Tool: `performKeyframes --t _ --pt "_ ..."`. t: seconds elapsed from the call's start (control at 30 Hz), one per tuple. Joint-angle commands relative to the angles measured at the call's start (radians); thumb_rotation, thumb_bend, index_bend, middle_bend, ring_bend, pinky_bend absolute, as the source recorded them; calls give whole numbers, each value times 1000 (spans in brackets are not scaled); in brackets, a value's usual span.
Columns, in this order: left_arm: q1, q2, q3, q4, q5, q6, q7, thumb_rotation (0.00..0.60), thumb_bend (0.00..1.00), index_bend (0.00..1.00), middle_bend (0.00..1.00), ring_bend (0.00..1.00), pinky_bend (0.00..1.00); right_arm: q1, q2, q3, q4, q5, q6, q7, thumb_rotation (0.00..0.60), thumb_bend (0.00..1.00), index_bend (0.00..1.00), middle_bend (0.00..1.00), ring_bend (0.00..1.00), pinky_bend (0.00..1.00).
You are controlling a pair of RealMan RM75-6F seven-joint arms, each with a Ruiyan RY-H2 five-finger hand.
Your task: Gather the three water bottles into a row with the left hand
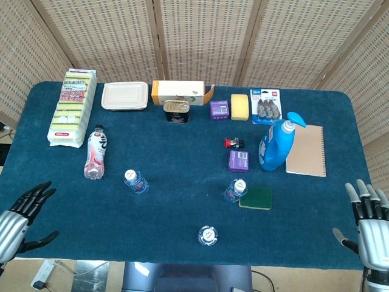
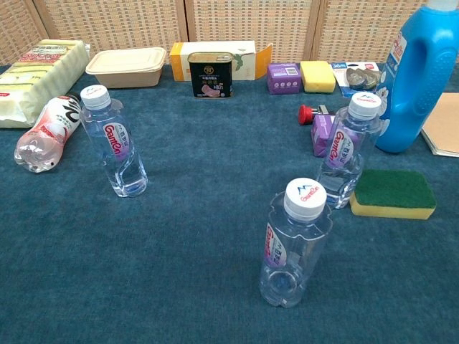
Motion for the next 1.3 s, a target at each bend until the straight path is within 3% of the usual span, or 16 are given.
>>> performKeyframes --t 0.03,0.23,0.53,1.03,1.3 --pt "-13 -2 8 15 7 -1 -11 600 186 0 0 0 120 -1 5 0 0 3 0 10 600 161 0 0 0 0" --pt "-46 -10 24 8 56 -15 -33 600 181 0 0 0 120 -1 13 2 -4 11 -2 25 600 160 0 0 0 0" --pt "-194 -62 51 5 212 -87 -155 600 170 0 0 0 120 -3 15 0 -7 5 1 27 600 160 0 0 0 0" --pt "-427 -362 25 89 163 -280 -445 600 77 0 0 0 112 1 16 -7 -5 -4 -9 28 600 160 0 0 0 0" --pt "-521 -457 9 105 100 -387 -482 600 77 0 0 0 112 1 20 -7 -1 -4 -9 43 600 160 0 0 0 0"
